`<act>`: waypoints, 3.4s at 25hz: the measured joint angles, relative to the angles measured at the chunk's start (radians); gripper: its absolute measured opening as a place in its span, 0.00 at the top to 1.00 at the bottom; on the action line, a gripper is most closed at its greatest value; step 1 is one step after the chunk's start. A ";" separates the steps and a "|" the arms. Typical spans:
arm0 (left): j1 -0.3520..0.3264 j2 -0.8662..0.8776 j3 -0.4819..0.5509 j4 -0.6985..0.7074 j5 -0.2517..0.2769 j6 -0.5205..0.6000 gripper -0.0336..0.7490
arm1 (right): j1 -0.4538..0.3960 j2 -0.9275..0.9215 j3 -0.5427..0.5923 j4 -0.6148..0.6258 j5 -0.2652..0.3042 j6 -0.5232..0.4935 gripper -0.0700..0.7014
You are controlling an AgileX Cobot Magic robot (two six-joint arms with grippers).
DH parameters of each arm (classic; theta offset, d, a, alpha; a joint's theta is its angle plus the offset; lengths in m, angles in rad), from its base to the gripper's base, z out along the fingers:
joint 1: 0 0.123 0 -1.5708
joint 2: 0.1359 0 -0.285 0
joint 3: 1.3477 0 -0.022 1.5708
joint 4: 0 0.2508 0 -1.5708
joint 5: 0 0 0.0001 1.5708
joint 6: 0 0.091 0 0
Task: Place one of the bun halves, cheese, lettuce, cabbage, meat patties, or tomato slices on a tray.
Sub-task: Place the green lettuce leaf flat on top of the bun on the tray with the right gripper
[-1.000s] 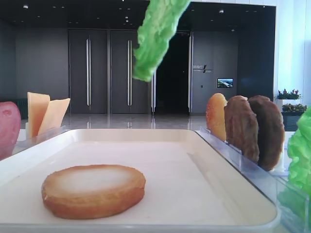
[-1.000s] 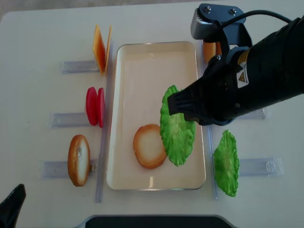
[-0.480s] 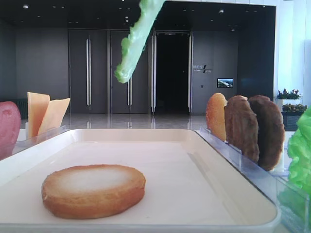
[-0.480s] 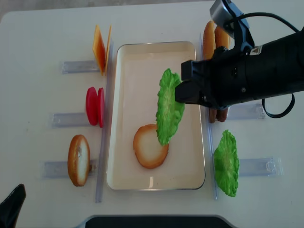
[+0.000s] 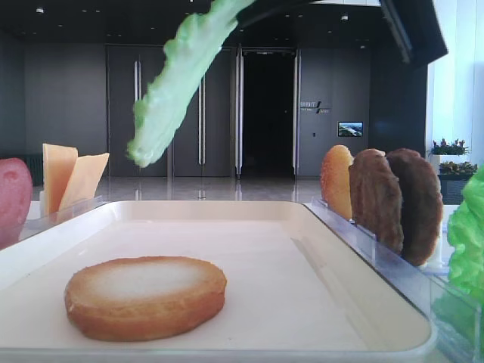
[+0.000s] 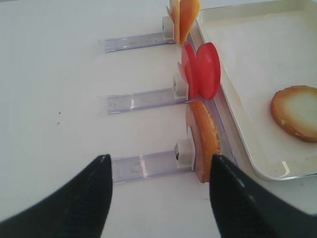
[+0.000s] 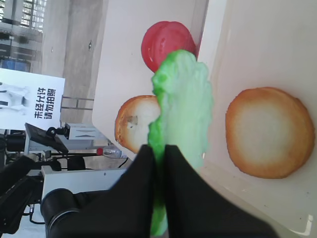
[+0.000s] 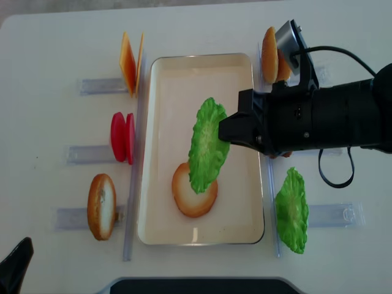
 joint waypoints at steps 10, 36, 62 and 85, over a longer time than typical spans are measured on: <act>0.000 0.000 0.000 0.000 0.000 0.000 0.36 | 0.094 0.145 0.011 0.192 0.019 -0.213 0.84; 0.000 0.000 0.000 -0.001 0.000 0.000 0.36 | 0.097 0.322 -0.028 0.250 0.084 -0.331 0.84; 0.000 0.000 0.000 -0.001 0.000 0.000 0.36 | 0.097 0.357 -0.077 0.250 0.102 -0.331 0.84; 0.000 0.000 0.000 -0.001 0.000 0.000 0.36 | 0.072 0.404 -0.108 0.251 0.177 -0.335 0.84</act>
